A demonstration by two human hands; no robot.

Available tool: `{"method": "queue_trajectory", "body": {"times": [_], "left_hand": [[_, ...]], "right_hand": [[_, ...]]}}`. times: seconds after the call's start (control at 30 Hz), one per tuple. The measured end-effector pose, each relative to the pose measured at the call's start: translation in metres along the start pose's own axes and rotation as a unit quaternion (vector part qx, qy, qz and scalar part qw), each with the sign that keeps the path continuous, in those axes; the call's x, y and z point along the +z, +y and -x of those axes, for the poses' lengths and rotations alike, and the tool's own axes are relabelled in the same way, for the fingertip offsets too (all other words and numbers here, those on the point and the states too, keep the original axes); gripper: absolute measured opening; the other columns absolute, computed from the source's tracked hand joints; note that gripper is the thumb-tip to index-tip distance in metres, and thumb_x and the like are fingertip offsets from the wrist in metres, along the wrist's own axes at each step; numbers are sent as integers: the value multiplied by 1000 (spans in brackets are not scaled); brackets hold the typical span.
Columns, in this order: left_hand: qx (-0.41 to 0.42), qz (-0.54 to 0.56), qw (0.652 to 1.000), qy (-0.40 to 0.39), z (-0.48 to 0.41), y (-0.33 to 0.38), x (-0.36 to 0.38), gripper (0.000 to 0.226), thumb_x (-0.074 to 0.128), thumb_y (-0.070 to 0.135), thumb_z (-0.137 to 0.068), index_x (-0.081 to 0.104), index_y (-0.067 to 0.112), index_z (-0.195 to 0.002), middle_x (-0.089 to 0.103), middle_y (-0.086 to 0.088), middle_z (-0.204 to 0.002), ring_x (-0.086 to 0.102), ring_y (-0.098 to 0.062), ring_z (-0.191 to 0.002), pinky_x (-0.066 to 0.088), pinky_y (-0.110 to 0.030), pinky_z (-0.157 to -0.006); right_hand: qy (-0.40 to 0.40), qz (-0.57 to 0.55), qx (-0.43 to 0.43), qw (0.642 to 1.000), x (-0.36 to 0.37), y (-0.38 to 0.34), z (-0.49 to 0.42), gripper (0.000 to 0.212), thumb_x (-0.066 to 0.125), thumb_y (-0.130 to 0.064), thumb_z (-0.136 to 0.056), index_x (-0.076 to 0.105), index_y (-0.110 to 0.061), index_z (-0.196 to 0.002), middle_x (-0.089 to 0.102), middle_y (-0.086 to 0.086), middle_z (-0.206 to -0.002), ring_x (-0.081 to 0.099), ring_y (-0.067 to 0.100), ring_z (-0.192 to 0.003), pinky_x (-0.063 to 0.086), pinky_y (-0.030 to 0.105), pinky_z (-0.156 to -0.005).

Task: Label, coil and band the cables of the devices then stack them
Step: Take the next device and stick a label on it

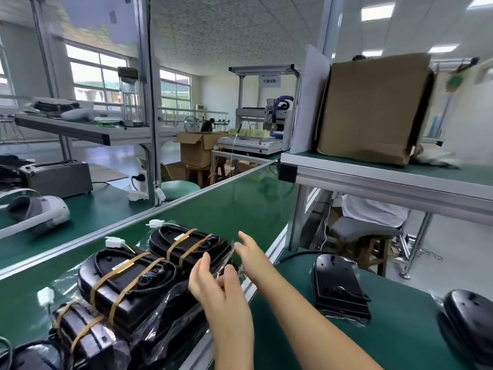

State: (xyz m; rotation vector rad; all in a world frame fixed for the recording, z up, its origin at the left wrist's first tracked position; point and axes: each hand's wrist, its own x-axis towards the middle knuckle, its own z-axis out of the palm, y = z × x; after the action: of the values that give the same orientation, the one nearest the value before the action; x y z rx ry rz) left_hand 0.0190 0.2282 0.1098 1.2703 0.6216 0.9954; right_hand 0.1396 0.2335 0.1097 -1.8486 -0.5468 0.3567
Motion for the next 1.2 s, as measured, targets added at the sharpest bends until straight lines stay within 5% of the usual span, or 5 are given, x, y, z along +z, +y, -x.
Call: {"method": "queue_trajectory", "body": {"times": [0.17,0.27,0.7,0.9,1.2], "left_hand": [[-23,34,996,-80,34,-21,46,24,45,14,-99,55,32,-112,47,13,-117,64,0,-79,49,-19,-60],[-119,-37,971,-205,51,-48,80,29,42,17,-101,52,21,-128,46,2,-133,57,-12,-113,47,-34,-97],[-269,-179,888,-326,35,-103,167,37,39,19,-99,50,0,-129,51,-16,-132,50,-34,-112,39,-36,-89],[-166,-162,918,-320,50,-84,171,43,47,22,-100,46,8,-141,44,-11,-138,56,-28,-108,48,-38,-92],[-29,-142,923,-356,120,-40,106,33,55,25,-97,61,17,-129,55,5,-121,55,-7,-104,43,-27,-98]], "right_hand": [[217,63,3,974,-92,57,32,33,52,-27,-95,56,-17,-126,58,-1,-126,53,12,-110,40,27,-94],[323,124,115,931,-158,109,57,34,53,-27,-92,55,-17,-125,56,5,-124,54,24,-113,45,35,-90],[191,-8,239,952,-208,131,84,33,39,-20,-100,53,0,-122,53,12,-129,51,28,-117,44,41,-98],[226,21,202,953,-216,120,115,26,41,-21,-98,56,-6,-84,56,10,-91,46,18,-79,31,30,-70],[302,85,145,938,-210,78,237,32,44,-24,-100,56,-18,-128,56,-5,-131,50,9,-108,35,23,-92]]}}
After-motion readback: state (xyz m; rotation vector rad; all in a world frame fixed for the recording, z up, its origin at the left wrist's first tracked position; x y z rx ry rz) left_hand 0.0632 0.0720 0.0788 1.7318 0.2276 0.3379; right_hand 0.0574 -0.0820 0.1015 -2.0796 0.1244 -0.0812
